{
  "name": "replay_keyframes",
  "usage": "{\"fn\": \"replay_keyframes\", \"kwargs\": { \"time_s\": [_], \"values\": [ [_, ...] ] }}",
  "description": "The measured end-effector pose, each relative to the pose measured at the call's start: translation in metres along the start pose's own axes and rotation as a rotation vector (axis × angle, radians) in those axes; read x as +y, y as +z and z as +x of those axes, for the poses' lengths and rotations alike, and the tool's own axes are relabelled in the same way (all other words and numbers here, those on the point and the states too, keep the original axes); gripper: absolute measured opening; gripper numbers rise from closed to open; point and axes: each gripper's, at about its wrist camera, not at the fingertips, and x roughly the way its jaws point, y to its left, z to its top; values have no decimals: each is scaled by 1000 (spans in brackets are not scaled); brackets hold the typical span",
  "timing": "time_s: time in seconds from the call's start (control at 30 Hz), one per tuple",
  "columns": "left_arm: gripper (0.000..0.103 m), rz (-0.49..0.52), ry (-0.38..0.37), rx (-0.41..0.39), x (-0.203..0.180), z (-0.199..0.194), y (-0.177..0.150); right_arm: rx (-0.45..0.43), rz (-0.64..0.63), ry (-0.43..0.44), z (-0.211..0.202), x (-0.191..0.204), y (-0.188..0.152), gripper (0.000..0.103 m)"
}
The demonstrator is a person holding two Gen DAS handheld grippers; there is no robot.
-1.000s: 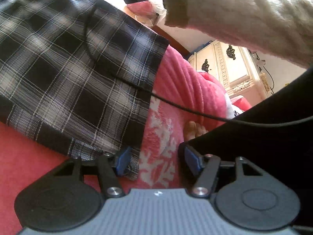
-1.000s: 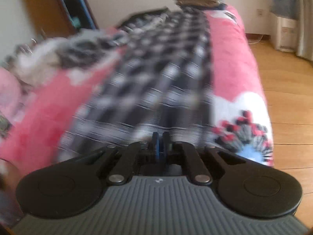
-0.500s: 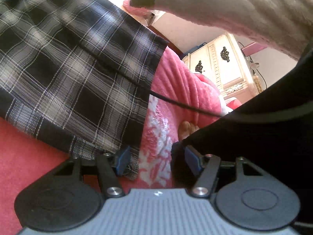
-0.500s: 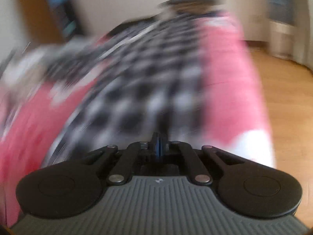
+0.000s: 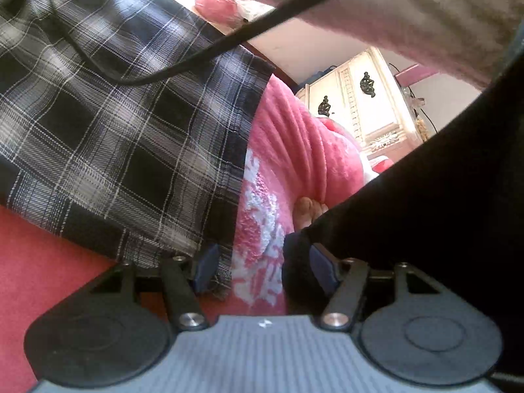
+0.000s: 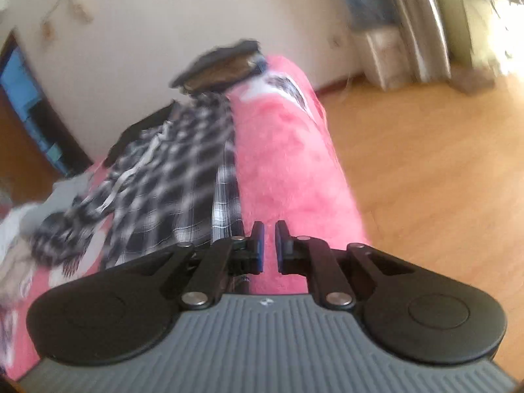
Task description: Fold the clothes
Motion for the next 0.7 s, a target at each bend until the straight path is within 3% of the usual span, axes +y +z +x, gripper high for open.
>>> {"fn": "replay_keyframes", "kwargs": {
  "time_s": [0.07,0.17,0.3,0.47,0.57,0.7],
  "values": [
    [63,7,-3,5,0,0,0,47,-53,68,-25,6,-5,8],
    [63,17,-6,13,1,0,1,177,-165,168,-49,29,-39,8],
    [63,18,-4,22,0,0,1,366,-379,118,-69,42,-93,7],
    [63,-12,-16,28,0,-1,-1,428,-484,-33,-131,35,-97,9],
    [63,1,-15,47,-2,2,1,375,-532,12,-137,59,-91,9],
    [63,51,0,71,-8,6,4,352,-615,79,-100,92,-112,9]
  ]
}}
